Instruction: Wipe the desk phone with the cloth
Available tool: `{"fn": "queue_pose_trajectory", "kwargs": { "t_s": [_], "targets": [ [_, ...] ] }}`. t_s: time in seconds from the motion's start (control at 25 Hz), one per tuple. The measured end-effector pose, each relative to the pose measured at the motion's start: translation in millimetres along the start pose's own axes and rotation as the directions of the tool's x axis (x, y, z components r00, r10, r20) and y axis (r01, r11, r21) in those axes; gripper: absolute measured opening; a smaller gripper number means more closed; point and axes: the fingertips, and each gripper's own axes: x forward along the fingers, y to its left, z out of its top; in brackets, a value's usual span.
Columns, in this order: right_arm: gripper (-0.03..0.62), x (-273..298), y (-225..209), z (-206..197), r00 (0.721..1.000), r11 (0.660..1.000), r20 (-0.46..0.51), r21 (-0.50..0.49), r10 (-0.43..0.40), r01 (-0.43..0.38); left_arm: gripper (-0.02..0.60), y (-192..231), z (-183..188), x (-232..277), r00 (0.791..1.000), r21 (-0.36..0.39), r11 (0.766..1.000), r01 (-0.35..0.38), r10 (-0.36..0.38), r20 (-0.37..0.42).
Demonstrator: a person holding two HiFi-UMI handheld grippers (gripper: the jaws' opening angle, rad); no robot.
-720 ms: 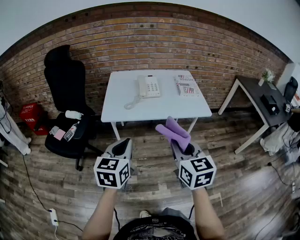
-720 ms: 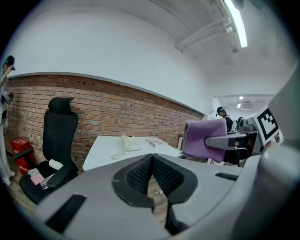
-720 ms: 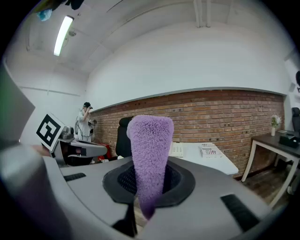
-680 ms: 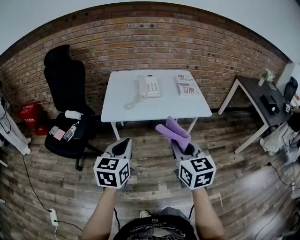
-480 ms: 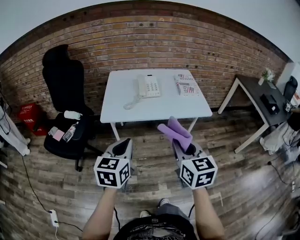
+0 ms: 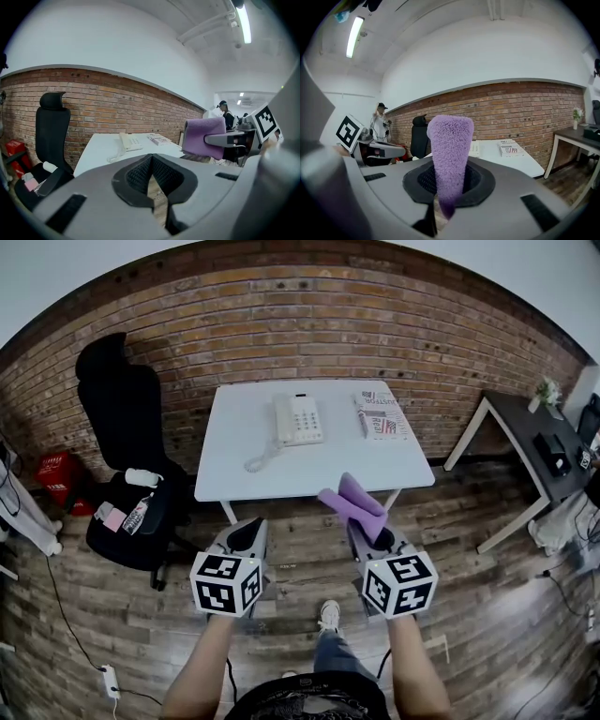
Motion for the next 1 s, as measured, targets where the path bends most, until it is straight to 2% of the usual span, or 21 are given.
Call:
{"fn": "queue_pose_trajectory", "kwargs": {
  "t_s": [0.64, 1.0],
  "targets": [
    [0.044, 142.5, -126.2, 36.9, 0.994, 0.995, -0.05, 0.006, 0.096, -0.096, 0.005, 29.2, 51.1, 177.6, 0.997, -0.034, 0.998, -0.059, 0.058, -0.046],
    [0.044, 198.1, -168.1, 48.1, 0.982, 0.985, -0.069, 0.008, 0.175, -0.174, 0.005, 43.6, 65.7, 229.8, 0.989, -0.048, 0.99, -0.135, 0.132, -0.064]
  ]
}}
